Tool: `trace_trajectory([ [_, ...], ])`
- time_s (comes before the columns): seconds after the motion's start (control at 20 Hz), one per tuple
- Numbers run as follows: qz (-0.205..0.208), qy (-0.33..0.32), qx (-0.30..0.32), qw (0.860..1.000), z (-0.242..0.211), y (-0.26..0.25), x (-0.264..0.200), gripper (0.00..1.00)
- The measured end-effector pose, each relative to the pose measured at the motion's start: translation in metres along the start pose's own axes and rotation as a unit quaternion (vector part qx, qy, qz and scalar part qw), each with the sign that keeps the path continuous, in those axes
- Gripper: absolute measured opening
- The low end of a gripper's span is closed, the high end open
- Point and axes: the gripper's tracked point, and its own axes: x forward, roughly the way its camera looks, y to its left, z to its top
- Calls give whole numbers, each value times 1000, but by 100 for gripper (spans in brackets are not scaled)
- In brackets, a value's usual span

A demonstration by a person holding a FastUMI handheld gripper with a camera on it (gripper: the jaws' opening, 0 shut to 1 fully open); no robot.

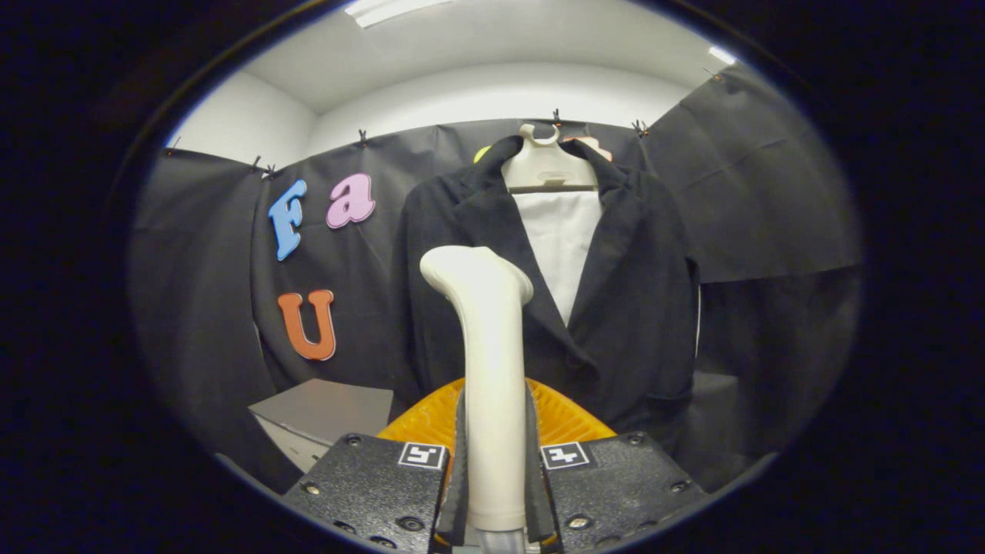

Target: Iron the clothes twice with a garment steamer, once on the left side and once on the right side.

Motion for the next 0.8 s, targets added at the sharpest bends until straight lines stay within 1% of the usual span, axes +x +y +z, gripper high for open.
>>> trace_trajectory([
  [0.3,-15,29,-3,999,-41,-12,-9,32],
  [0.55,-16,90,-6,996,-94,-18,-21,32],
  [0.65,-23,100,-11,995,-106,-25,-24,32],
  [0.8,-19,123,-12,992,-130,-31,-34,32],
])
